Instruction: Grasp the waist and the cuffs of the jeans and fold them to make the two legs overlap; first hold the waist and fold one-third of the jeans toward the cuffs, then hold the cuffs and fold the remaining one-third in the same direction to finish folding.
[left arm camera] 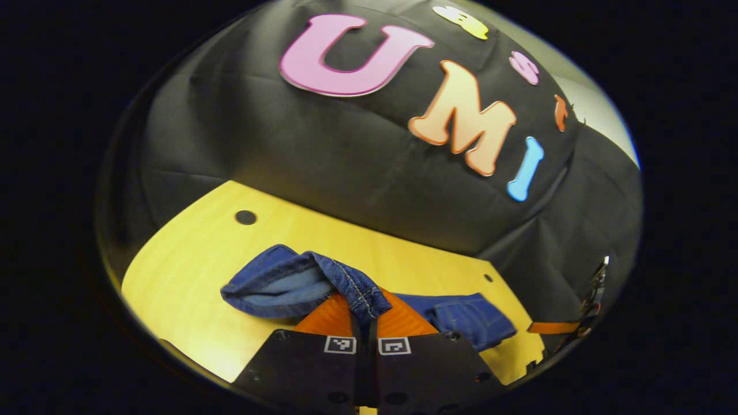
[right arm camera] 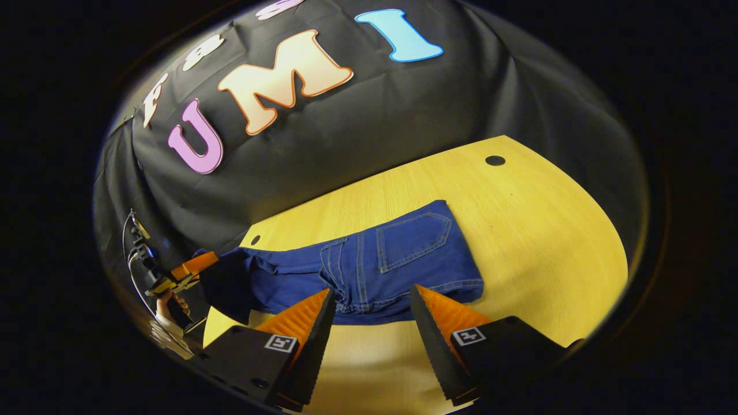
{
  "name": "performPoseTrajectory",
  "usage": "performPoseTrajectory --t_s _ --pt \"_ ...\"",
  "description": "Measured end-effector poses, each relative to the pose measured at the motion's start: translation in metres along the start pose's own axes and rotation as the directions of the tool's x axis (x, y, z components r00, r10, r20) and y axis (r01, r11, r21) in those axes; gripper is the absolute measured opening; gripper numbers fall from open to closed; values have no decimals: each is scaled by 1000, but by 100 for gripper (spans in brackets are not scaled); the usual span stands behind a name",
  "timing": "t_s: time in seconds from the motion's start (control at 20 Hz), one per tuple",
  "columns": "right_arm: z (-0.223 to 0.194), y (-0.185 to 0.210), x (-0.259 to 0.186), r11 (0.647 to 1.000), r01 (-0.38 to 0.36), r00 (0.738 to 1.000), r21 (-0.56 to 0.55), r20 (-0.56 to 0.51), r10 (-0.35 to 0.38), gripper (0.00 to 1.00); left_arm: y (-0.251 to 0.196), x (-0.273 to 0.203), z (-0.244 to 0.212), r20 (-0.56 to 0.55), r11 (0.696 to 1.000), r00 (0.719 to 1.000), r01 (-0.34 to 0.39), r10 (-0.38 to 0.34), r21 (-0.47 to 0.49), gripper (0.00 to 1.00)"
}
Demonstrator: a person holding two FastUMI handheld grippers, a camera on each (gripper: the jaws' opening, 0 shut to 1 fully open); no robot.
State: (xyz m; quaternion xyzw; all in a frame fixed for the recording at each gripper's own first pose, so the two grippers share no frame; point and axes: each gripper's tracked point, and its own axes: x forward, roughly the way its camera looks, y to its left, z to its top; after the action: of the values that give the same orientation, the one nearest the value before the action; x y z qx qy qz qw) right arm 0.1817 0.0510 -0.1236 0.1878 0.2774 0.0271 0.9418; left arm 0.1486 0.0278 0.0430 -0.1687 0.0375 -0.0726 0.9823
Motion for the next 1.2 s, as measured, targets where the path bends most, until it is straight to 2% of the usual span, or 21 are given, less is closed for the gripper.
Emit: performPoseTrajectory --t_s 0.2,0.45,0.55,0.6,0.65,0.7,0.75,1.0,1.1,1.2 --pt "9 -42 -25 999 -14 1000 -29 -14 13 75 -101 33 8 31 996 997 69 -71 48 0" --pt "11 -79 -49 997 -65 997 -48 -53 63 75 -218 89 -28 -14 983 988 153 -153 99 0" --pt "13 -90 -54 996 -80 995 -42 -55 78 75 -255 111 -51 -35 976 986 167 -163 137 0" --pt "14 -94 -57 995 -92 994 -35 -54 90 75 -266 120 -62 -50 974 988 152 -146 167 0" --pt "16 -97 -59 994 -103 993 -26 -51 102 82 -275 128 -70 -57 972 990 141 -133 188 0" --pt "17 -99 -61 994 -111 993 -20 -48 110 82 -286 134 -80 -65 969 989 141 -130 203 0" --pt "18 -103 -63 993 -115 992 -14 -46 114 75 -294 140 -94 -79 966 988 143 -129 213 0" --pt "17 -120 -69 993 -122 991 -3 -50 121 75 -307 151 -184 -185 952 981 111 -58 285 0" --pt "18 -126 -72 993 -115 992 2 -44 115 75 -300 145 -220 -224 934 974 109 -32 340 1" --pt "18 -129 -74 995 -104 994 2 -41 104 75 -297 139 -251 -278 912 960 145 -36 383 5"
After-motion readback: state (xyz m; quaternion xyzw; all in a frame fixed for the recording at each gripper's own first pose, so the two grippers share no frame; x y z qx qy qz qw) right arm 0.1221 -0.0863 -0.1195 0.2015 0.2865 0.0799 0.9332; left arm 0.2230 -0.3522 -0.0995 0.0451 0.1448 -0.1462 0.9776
